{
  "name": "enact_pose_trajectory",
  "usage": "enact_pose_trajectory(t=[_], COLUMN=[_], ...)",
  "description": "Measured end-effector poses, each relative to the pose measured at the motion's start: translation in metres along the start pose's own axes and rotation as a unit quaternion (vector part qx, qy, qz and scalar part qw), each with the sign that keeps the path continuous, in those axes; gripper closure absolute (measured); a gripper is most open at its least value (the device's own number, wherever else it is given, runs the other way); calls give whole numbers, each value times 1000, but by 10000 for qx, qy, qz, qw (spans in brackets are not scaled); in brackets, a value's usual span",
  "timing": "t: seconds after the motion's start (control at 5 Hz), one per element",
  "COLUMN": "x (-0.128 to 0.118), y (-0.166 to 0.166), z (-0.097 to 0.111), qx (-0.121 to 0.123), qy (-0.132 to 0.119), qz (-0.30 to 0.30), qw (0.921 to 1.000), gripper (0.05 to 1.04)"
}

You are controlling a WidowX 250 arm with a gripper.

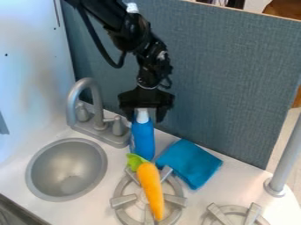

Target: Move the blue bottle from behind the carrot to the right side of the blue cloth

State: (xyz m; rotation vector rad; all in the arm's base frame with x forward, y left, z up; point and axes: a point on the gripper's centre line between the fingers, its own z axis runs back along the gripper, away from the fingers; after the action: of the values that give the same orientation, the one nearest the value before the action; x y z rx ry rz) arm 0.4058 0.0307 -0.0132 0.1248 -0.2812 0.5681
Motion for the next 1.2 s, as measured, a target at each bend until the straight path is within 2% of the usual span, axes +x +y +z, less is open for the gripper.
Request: enact_pose_trajectory(t=[0.2, 0.4, 0.6, 0.8, 1.0, 1.2], x=[1, 1, 0, -3, 3, -4], y=[-1, -1, -3, -5, -10, -15], z=[-5, -5, -5, 4, 37, 60], qx=[31, 12, -27, -183, -484, -765], qy=[14, 33, 62, 128, 16, -45], qz=[-6, -22, 14, 33, 145, 33], qw=[10000, 10000, 10000, 9997, 9987, 9971], gripper=[361, 474, 476, 546, 556, 556])
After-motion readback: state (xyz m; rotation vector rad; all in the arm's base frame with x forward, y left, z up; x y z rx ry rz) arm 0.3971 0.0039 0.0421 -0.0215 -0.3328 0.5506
